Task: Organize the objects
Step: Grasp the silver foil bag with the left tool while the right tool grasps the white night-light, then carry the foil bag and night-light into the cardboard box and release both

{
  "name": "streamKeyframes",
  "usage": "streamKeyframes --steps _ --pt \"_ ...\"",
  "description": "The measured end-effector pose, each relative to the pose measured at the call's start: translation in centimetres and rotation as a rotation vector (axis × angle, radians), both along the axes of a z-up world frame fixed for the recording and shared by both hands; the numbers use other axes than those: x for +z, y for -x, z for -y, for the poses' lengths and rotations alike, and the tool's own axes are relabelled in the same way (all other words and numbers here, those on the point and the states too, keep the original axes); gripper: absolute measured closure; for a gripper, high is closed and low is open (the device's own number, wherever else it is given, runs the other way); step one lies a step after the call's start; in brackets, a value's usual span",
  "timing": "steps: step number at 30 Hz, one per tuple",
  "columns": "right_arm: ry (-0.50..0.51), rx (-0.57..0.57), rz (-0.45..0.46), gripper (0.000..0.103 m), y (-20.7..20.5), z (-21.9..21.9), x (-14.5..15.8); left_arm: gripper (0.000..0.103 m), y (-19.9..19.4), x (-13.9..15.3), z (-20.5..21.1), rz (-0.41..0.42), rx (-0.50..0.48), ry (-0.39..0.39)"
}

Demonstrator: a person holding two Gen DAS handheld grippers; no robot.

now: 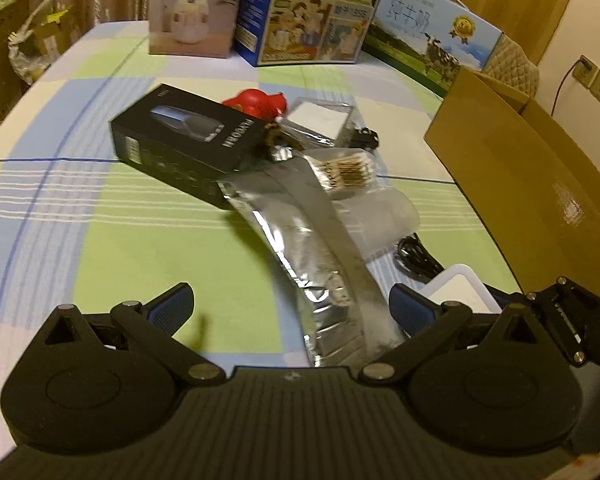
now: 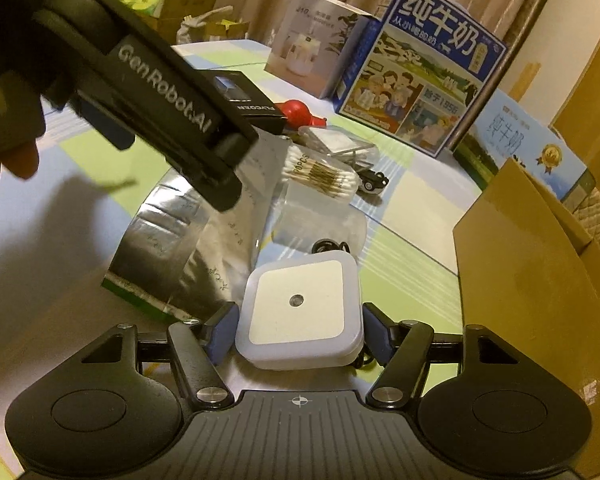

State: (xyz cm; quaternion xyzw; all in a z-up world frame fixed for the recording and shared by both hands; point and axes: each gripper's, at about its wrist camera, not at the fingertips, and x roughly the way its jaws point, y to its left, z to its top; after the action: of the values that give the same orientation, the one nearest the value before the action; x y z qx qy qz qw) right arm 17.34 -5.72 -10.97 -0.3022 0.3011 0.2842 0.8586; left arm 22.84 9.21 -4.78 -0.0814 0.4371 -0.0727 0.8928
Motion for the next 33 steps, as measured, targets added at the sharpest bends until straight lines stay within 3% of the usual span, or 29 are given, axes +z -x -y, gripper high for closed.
streamKeyframes --steps 9,18,20,21,24,28,33 --pt "-0.073 -0.026 -0.025 0.041 -0.3 0.6 0.9 0.001 -1.5 -1.0 0.4 -0.022 0.035 0.038" --pt "-0.143 -0.085 -0.048 0.041 -0.6 1.3 2.5 0.018 -3.4 -1.5 1.1 -0.043 0.052 0.049" --pt "-0.148 -0.095 -0.051 0.041 -0.7 1.5 2.6 0.024 -3.7 -1.8 1.0 -0.053 0.050 0.055" --pt "-0.150 -0.099 -0.054 0.041 -0.8 1.6 2.7 0.033 -3.9 -2.0 1.0 -0.058 0.048 0.058" --pt "-0.162 -0.107 -0.061 0.041 -0.8 1.8 3.0 0.039 -4.3 -2.5 0.6 -0.077 0.052 0.095" --pt "-0.178 -0.113 -0.066 0.041 -1.0 2.1 3.6 0.062 -4.4 -2.3 0.8 -0.085 0.030 0.116" --pt "-0.210 -0.146 -0.074 0.041 -1.3 3.0 4.7 0.070 -3.7 -1.6 1.2 -0.093 0.000 0.075"
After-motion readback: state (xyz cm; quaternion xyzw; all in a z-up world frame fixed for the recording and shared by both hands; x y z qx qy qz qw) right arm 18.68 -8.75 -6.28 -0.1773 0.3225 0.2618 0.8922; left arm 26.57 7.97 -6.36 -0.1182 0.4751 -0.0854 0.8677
